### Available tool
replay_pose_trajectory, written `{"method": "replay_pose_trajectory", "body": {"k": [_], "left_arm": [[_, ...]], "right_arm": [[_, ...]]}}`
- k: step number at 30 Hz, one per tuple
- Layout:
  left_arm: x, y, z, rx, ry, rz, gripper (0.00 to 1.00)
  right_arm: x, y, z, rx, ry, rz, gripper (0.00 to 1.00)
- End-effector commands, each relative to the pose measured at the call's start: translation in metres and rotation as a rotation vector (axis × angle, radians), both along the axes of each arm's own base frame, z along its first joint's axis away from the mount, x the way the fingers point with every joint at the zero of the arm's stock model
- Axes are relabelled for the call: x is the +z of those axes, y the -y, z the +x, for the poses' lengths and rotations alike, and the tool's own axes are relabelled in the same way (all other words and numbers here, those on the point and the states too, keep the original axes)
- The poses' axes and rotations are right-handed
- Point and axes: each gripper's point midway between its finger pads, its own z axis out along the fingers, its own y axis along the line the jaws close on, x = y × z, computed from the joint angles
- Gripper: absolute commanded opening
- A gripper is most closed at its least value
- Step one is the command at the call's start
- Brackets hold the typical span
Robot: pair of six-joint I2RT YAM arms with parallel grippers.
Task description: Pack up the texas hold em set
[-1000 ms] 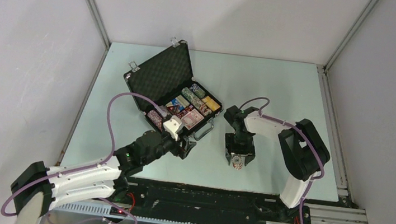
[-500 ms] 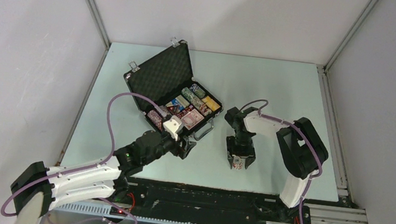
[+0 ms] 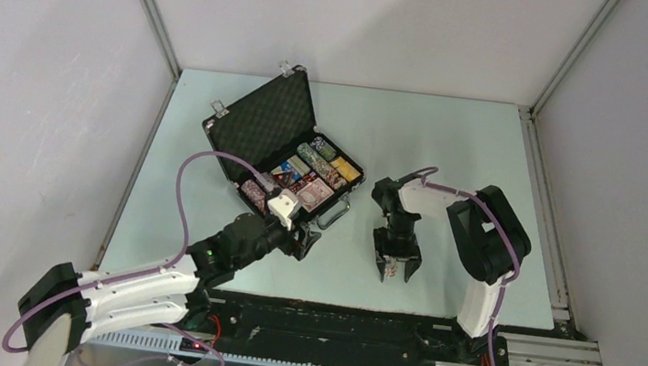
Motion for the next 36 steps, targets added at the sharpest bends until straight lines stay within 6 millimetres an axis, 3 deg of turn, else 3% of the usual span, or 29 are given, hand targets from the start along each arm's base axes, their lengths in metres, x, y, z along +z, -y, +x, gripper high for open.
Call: {"method": "replay_pose_trajectory", "body": {"k": [1,11,25,27,31,36], "left_arm": [[0.025,0.007,0.008,-0.002,0.060,-0.034,0.83],[0.025,0.007,0.008,-0.002,0.060,-0.032,0.83],[0.024,0.006,0.008,0.000,0.059,-0.030,0.83],[0.025,0.006,0.008,0.001,0.061,-0.031,0.83],[0.024,0.005,0.008,0.002,0.061,-0.029,0.83],[0.024,0.006,0.009,0.002,0.060,-0.028,0.83]], "right_arm": [[-0.029,-0.018,0.039,0.043,0.157,0.070,0.61],[-0.020,-0.032,0.066,0.032,0.229,0.086,0.63],[-0.027,-0.031,0.069,0.045,0.232,0.078,0.56],[-0.028,-0.033,0.070,0.049,0.237,0.086,0.53],[-0.029,-0.036,0.073,0.074,0.248,0.109,0.31],[-0.024,-0.036,0.071,0.095,0.258,0.102,0.26]]}}
